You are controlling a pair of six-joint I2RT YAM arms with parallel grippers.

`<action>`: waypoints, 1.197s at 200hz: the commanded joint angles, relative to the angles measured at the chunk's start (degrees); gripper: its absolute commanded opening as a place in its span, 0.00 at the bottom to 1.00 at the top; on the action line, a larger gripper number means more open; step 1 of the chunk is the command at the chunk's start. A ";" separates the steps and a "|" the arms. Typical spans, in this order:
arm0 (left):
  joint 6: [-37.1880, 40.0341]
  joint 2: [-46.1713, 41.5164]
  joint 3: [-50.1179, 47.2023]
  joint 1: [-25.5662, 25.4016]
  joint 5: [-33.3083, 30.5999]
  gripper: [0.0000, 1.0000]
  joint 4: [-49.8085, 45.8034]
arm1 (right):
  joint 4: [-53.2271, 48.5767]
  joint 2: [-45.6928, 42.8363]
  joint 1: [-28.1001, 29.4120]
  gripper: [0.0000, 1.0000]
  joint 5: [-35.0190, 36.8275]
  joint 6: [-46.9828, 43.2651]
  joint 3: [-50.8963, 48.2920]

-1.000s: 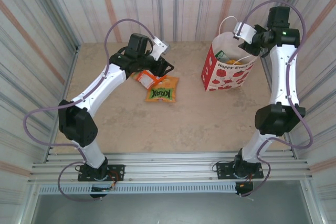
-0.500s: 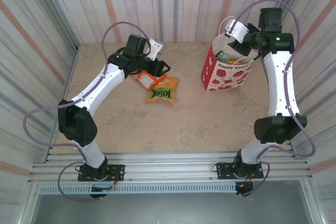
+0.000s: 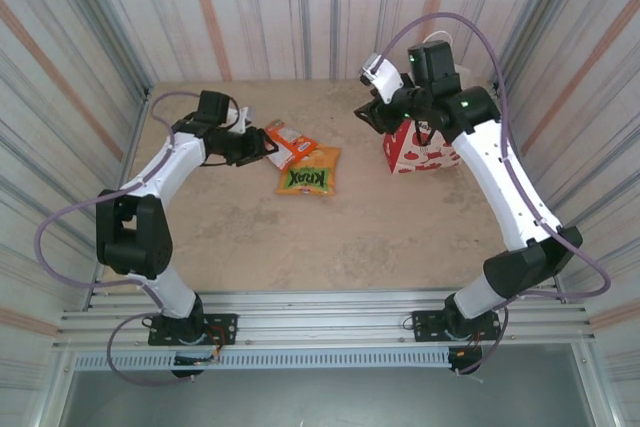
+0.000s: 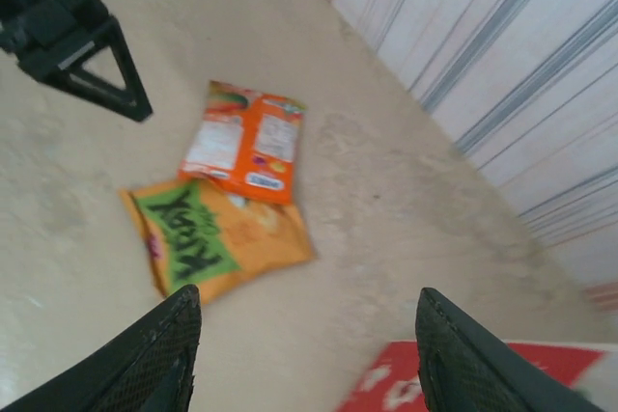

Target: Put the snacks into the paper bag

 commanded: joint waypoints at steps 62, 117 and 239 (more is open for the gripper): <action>-25.14 -2.43 -17.29 5.14 6.81 0.57 26.36 | 9.54 14.56 7.90 0.64 -0.41 25.88 1.43; -29.09 -0.42 -19.71 5.64 0.15 0.56 33.52 | 11.08 30.75 8.18 0.68 -0.01 36.56 13.26; -28.57 13.31 -11.27 6.63 -2.54 0.54 35.72 | 14.71 54.29 10.68 0.74 4.89 42.95 29.45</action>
